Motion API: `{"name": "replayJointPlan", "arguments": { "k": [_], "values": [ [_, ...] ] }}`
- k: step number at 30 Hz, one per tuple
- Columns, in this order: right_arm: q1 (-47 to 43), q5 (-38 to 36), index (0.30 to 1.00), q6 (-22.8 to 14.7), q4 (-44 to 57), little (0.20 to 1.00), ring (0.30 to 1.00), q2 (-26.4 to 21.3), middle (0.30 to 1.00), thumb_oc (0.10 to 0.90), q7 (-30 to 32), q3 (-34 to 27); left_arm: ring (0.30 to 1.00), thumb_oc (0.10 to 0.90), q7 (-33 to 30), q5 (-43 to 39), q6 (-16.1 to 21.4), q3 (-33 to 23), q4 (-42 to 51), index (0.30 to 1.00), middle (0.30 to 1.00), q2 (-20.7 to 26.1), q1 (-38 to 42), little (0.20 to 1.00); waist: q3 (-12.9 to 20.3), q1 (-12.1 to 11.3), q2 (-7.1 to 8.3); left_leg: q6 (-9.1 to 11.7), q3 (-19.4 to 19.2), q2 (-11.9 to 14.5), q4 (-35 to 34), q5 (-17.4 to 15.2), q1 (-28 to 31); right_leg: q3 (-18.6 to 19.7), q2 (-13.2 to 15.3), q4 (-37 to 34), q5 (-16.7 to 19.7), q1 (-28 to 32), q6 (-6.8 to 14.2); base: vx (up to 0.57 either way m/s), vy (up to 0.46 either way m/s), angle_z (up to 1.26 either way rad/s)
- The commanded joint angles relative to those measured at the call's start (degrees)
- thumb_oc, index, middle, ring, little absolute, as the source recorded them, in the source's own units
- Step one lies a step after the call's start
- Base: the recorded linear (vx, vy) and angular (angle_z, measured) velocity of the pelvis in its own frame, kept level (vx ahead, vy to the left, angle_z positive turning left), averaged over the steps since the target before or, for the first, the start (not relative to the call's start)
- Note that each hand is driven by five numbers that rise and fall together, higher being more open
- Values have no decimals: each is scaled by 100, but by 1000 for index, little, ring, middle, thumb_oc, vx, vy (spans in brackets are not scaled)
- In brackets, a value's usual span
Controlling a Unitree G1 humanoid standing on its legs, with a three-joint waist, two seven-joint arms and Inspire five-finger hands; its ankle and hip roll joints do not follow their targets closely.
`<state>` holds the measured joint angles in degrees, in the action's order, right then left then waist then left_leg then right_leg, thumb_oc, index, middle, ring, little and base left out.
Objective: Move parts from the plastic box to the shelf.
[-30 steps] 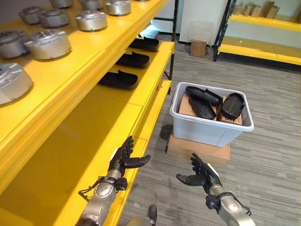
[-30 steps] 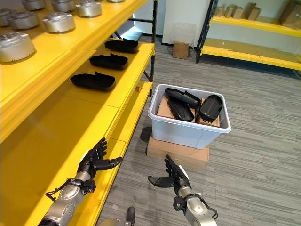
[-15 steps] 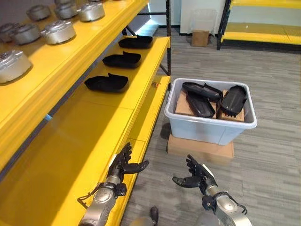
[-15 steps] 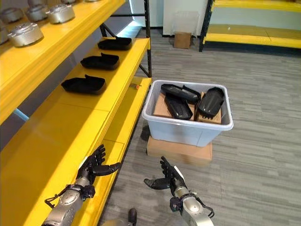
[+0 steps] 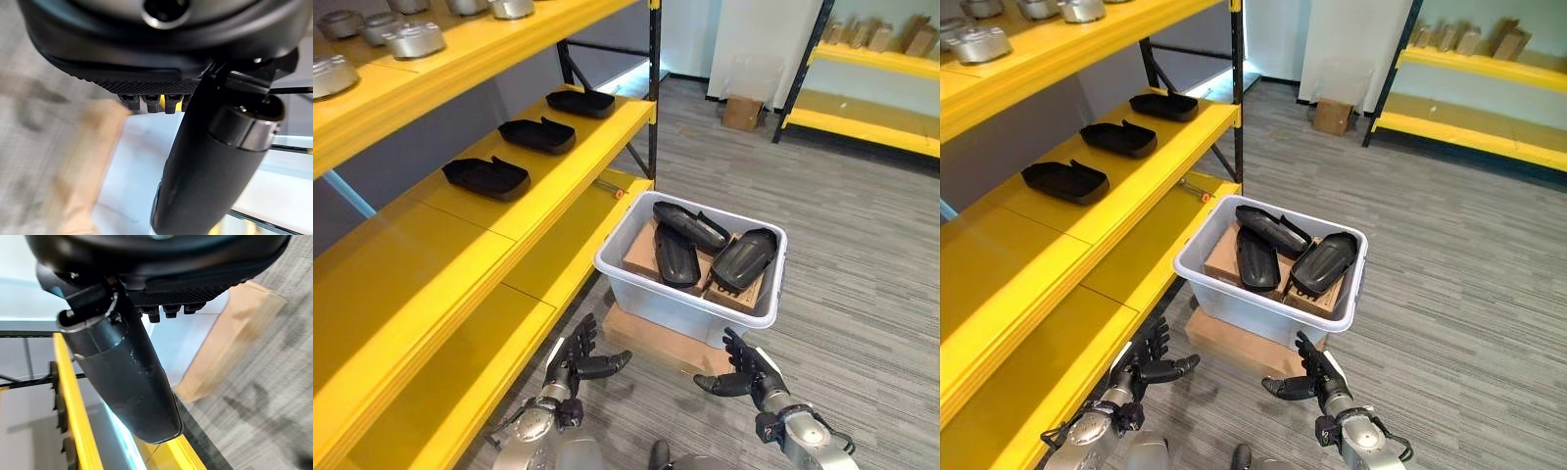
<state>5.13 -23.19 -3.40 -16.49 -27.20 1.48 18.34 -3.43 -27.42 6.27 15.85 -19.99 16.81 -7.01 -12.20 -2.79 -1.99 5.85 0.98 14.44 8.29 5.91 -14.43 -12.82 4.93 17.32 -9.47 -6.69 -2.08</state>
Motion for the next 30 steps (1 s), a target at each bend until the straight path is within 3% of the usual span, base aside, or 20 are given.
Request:
{"name": "replayJointPlan", "arguments": {
  "k": [1, 7, 13, 21, 30],
  "values": [
    [-143, -100, 1000, -459, 588, 1000, 1000, 212, 1000, 900, 7, -173, 1000, 900, 24, -78, 496, -264, 590, 1000, 1000, 405, 587, 1000, 256, 99, 239, 56, 172, -105, -84, -107, 588, 382, 368, -697, 31, 588, 668, 142, 160, -39],
    [36, -122, 1000, -419, 622, 1000, 1000, 447, 1000, 900, -75, -310, 1000, 900, 142, -43, 486, -183, 625, 1000, 1000, 542, 640, 1000, 503, 113, 271, -119, -62, -446, 38, -702, 883, 489, 844, -864, 253, 848, 929, 131, 186, -19],
    [54, -116, 1000, -392, 640, 1000, 1000, 522, 1000, 900, -108, -312, 1000, 900, 115, -43, 474, -232, 597, 1000, 1000, 594, 648, 1000, 515, 79, 395, -239, -204, -644, 314, -1017, 878, 523, 1090, -998, 466, 894, 1099, 51, 162, -11],
    [19, -66, 1000, -396, 627, 1000, 1000, 543, 1000, 900, -78, -357, 1000, 900, 103, -43, 473, -278, 577, 1000, 1000, 632, 623, 1000, 531, 50, 514, -339, -321, -700, 400, -1186, 903, 513, 1201, -1080, 659, 851, 1207, 29, 75, -5],
    [-7, 57, 1000, -401, 721, 1000, 1000, 468, 1000, 900, -65, -386, 1000, 900, 113, -37, 455, -330, 608, 1000, 1000, 610, 542, 1000, 578, 76, 528, -287, -374, -613, 183, -1121, 1069, 490, 1162, -1196, 683, 887, 1196, 31, 2, -3]
  ]
}}
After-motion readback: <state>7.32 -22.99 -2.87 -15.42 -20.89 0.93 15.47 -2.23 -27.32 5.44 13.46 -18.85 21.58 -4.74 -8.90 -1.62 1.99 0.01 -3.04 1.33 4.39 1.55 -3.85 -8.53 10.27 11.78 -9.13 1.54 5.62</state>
